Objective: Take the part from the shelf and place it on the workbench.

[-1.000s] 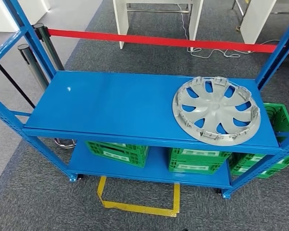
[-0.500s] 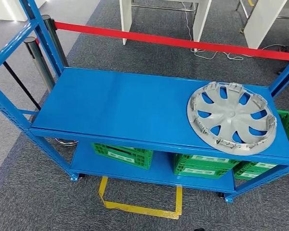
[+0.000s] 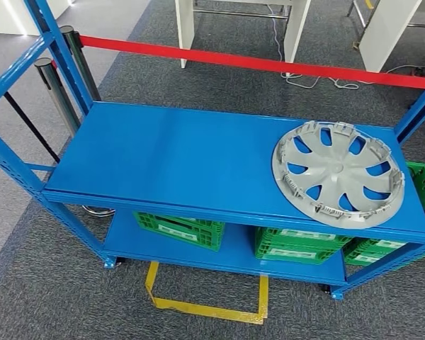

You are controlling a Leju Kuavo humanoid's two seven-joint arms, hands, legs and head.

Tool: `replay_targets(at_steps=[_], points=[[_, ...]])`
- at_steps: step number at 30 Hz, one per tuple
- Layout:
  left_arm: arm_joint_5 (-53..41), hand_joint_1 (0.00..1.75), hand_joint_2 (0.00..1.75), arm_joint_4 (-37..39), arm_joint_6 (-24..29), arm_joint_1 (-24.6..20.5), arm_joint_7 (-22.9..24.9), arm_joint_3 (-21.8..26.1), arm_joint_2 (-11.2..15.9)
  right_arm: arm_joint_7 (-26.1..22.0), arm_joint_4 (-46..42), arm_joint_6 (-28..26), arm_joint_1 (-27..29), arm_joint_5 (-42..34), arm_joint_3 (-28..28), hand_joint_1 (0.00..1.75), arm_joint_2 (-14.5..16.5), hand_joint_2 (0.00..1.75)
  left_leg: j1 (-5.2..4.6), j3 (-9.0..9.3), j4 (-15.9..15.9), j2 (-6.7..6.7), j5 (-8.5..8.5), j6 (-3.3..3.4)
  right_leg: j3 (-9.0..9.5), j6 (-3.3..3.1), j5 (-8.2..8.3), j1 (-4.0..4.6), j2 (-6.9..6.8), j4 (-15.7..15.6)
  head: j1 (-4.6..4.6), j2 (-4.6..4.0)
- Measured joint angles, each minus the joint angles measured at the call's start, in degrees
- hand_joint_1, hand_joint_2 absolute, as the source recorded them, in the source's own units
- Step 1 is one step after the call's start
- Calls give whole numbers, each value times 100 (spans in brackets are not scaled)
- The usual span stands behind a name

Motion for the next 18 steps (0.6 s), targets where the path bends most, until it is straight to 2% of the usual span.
replay_targets(at_steps=[5,11,15,18], points=[[557,0,0,-130,-219,51,103,-285,68,90,-75,72,103,-549,161,0,-87,175,2,4,-1,0,-2,-2,5,-9,-6,1,0,0,1,0],[633,0,0,-196,-258,72,141,-413,101,99,-113,80,153,-626,231,0,-123,175,2,10,-1,0,-2,-3,11,-9,-6,1,0,0,1,0],[635,0,0,-213,-259,75,142,-447,106,99,-121,81,157,-630,265,0,-134,0,2,13,-1,0,-2,-3,15,-9,-6,1,0,0,1,0],[635,0,0,-219,-259,77,142,-452,111,99,-125,81,159,-630,273,0,-138,0,1,15,-1,0,-2,-3,17,-9,-6,1,0,0,0,0]])
